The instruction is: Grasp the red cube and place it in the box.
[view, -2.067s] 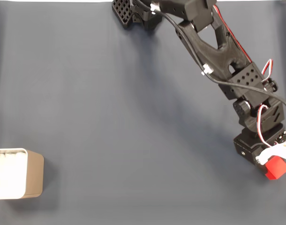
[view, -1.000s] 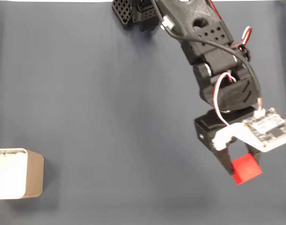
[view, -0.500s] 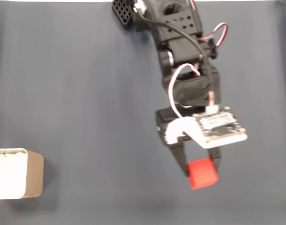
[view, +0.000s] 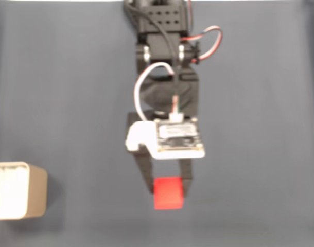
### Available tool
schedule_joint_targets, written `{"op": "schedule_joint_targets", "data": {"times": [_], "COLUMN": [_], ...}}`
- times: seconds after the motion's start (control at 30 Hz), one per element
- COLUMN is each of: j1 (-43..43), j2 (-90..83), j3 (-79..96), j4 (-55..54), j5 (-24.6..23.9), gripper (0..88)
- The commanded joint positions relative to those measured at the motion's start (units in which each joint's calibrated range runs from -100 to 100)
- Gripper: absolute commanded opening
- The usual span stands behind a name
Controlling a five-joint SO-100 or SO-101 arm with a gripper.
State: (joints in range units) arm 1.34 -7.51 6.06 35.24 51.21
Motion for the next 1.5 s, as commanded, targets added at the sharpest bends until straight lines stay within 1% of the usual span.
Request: {"op": "schedule_joint_targets", "data": {"times": [0.0,0.4,0.9,1.47], "j1": [3.5,10.7,17.6,22.6], "j2": [-2.6,1.1,5.4,14.9], "j3": [-1.5,-5.1,-8.2,-17.7], "j4": [0.2,0.2,-0.4,-0.7], "j5": [0.0,0.1,0.6,0.8], "gripper": [1.4,1.4,1.4,1.4]}}
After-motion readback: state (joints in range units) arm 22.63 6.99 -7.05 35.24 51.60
